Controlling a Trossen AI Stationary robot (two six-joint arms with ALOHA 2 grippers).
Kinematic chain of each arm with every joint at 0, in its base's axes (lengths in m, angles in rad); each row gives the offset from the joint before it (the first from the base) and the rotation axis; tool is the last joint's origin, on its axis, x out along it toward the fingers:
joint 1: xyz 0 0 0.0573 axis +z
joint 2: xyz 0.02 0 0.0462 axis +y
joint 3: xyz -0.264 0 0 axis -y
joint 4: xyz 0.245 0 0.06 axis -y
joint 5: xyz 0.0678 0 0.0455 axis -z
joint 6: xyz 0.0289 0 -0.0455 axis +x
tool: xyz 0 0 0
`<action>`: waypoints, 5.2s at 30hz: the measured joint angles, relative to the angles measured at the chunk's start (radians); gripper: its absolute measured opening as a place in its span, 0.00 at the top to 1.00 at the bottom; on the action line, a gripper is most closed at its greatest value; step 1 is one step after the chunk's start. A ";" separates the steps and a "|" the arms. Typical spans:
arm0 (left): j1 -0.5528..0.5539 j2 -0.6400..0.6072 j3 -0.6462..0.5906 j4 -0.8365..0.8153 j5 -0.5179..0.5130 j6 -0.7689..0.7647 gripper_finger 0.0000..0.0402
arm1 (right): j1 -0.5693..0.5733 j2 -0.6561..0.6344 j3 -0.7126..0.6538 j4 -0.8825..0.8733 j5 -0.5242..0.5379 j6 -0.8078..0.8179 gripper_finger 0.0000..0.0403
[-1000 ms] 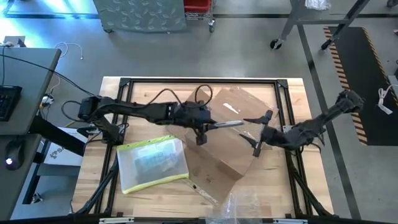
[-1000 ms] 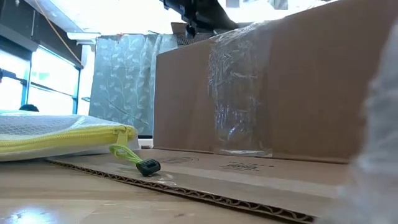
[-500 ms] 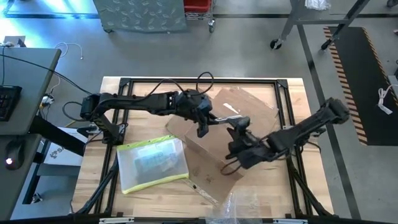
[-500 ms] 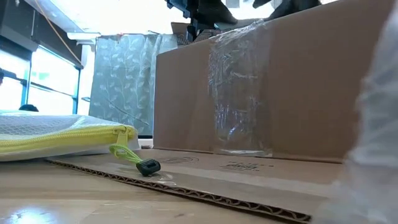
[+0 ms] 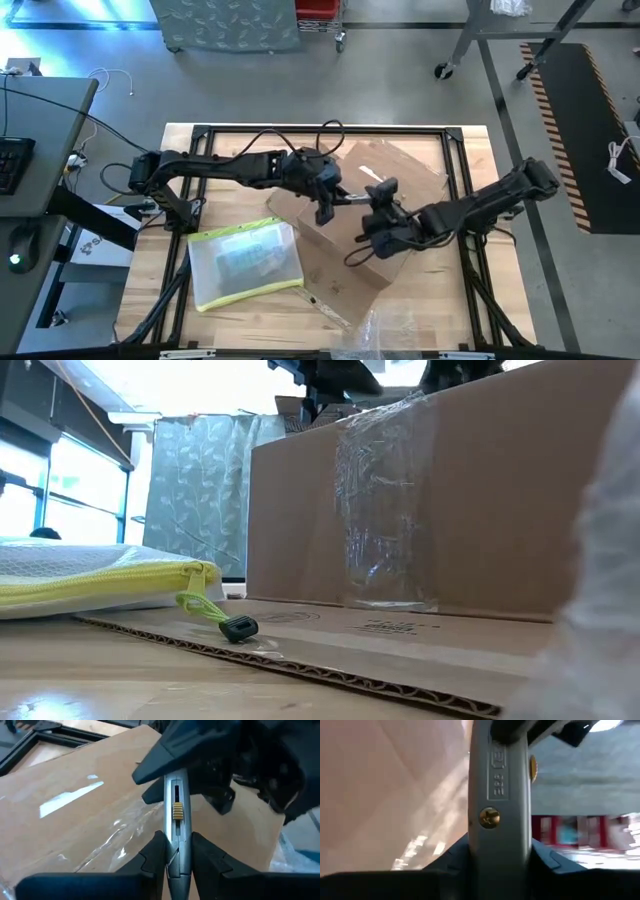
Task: Unpack boxes
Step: Break down the cardboard box using the silver cutter until it is fully flat
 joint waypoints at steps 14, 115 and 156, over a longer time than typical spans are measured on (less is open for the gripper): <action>0.104 0.102 0.080 0.164 0.215 0.141 0.83 | 0.079 -0.212 0.202 -0.625 -0.496 0.914 0.76; 0.206 -0.457 -0.382 -0.824 -0.182 -0.010 1.00 | -0.262 -0.277 -0.538 1.169 -0.292 0.296 0.76; 0.046 -0.417 -0.254 -0.016 -0.366 0.161 1.00 | -0.466 -0.656 -0.497 0.312 -0.570 0.455 0.76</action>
